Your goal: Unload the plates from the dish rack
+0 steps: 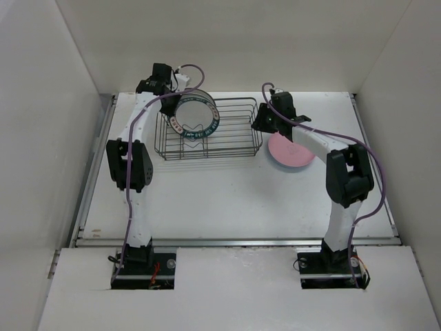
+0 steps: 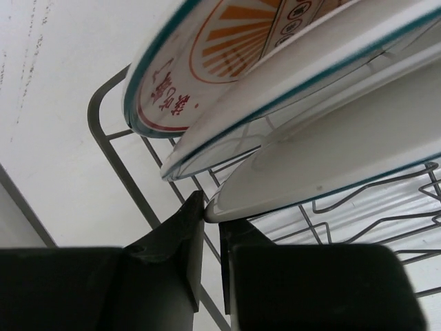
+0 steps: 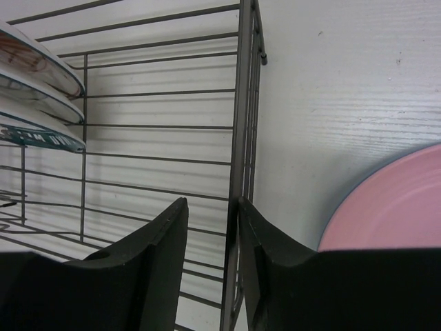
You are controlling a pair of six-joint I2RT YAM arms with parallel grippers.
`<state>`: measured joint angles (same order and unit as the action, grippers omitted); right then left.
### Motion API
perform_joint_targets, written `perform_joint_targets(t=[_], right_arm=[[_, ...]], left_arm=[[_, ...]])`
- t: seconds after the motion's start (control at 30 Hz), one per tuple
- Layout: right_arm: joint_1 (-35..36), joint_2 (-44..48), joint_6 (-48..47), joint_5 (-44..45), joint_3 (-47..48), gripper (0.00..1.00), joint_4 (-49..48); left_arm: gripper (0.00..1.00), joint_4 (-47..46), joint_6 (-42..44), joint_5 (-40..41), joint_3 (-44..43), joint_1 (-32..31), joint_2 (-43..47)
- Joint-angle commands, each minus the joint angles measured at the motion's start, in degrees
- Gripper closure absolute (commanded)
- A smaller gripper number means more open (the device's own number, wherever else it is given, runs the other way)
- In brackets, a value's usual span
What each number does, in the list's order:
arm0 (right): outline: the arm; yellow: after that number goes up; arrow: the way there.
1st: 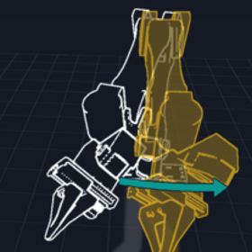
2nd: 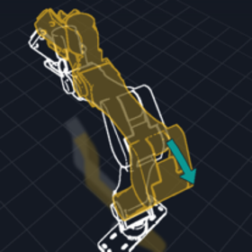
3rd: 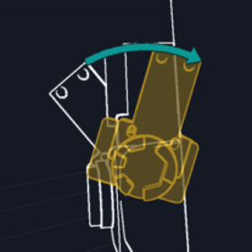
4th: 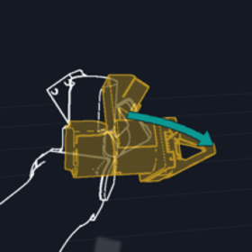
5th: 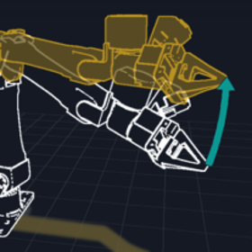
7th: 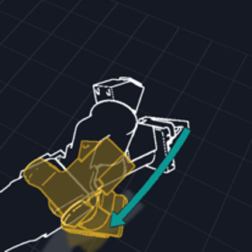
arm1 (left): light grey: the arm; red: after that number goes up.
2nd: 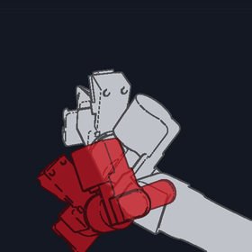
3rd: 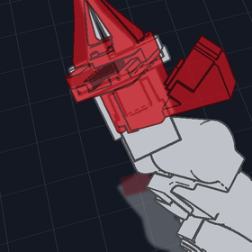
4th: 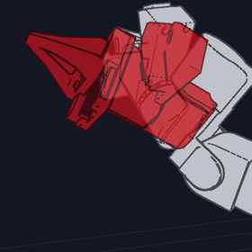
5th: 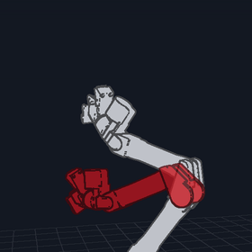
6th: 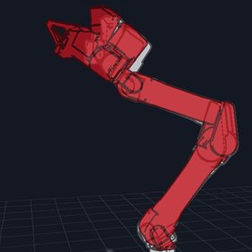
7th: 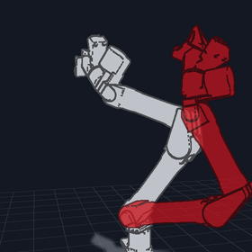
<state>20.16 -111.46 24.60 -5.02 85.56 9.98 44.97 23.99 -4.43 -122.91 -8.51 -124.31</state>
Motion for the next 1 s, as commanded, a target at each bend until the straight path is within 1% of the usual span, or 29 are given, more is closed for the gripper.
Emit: perform_joint_targets(t=[0.0, 0.03, 0.07, 0.13, 0.23, 0.27, 0.3, 0.33, 0.37, 0.47, 0.53, 0.57, 0.6, 0.63, 0.7, 0.77, 0.87, 0.97], right_arm=[[0.1, 0.3, -0.1, -2.6, 0.3, 0.6, -2.2], [0.1, 0.3, -0.1, -2.6, 0.3, 0.62, -2.7], [0.1, 0.3, -0.1, -3.2, 0.3, 0.65, -2.7], [0.1, 0.3, -0.1, -3.9, 0.3, 0.68, -2.7], [0.1, 0.3, -0.1, -5.5, 0.3, 0.68, -2.7], [0.1, 0.3, -0.1, -5.5, 0.3, 0.68, -2.7], [0.1, 0.3, -0.1, -6.1, 0.3, 0.66, -2.7], [0.1, 0.3, -0.1, -6.1, 0.3, 0.66, -2.7], [0.1, 0.3, -0.6, -6.1, 0.3, 0.66, -2.7], [0.1, -0.2, -1.1, -5.5, 0.3, 0.66, -2.2], [0.1, -0.2, -1.1, -5.5, 0.3, 0.66, -1.6], [0.1, -0.2, -1.7, -5.5, 0.3, 0.66, -1.6], [0.1, -0.2, -1.7, -5.5, 0.3, 0.66, -1.6], [0.1, -0.2, -1.7, -5.0, 0.3, 0.66, -1.6], [0.1, -0.8, -1.7, -5.0, 0.3, 0.66, -1.1], [0.1, -0.8, -2.2, -5.0, 0.8, 0.66, -0.5], [0.1, -0.8, -2.2, -4.5, 0.8, 0.66, -0.5], [0.1, -0.8, -2.7, -5.0, 0.8, 0.66, 0.0]], left_arm=[[1.0, -1.1, -1.3, -3.0, 1.4, -0.7, 2.2], [1.0, -1.1, 0.1, -3.8, 1.9, -0.7, 2.8], [1.0, -1.1, 0.1, -4.5, 3.0, -0.7, 3.5], [1.0, -2.5, 0.7, -5.3, 4.2, -0.7, 4.5], [1.0, -3.8, 0.7, -6.7, 5.8, -0.7, 6.1], [0.91, -3.8, 0.7, -6.7, 5.8, -0.7, 6.1], [0.74, -3.8, 1.2, -6.7, 5.8, -0.7, 6.6], [0.46, -4.4, 1.9, -6.7, 5.8, -0.7, 6.6], [0.4, -5.1, 1.9, -6.7, 5.8, -0.7, 6.6], [0.4, -6.5, 3.2, -7.3, 5.2, -0.7, 6.0], [0.47, -6.5, 3.8, -7.8, 3.7, -0.7, 5.3], [0.53, -6.5, 3.8, -7.8, 3.2, -0.2, 4.4], [0.61, -6.5, 4.4, -9.0, 2.7, -0.2, 4.3], [0.76, -6.5, 4.4, -9.0, 2.7, -0.2, 3.5], [0.87, -6.5, 4.4, -9.6, 2.0, -0.2, 2.8], [1.0, -6.5, 2.8, -9.6, 1.5, -0.2, 2.3], [1.0, -6.5, 0.4, -9.6, 0.9, 1.1, 2.3], [1.0, -5.6, -0.3, -12.6, 0.9, 1.7, 4.9]])
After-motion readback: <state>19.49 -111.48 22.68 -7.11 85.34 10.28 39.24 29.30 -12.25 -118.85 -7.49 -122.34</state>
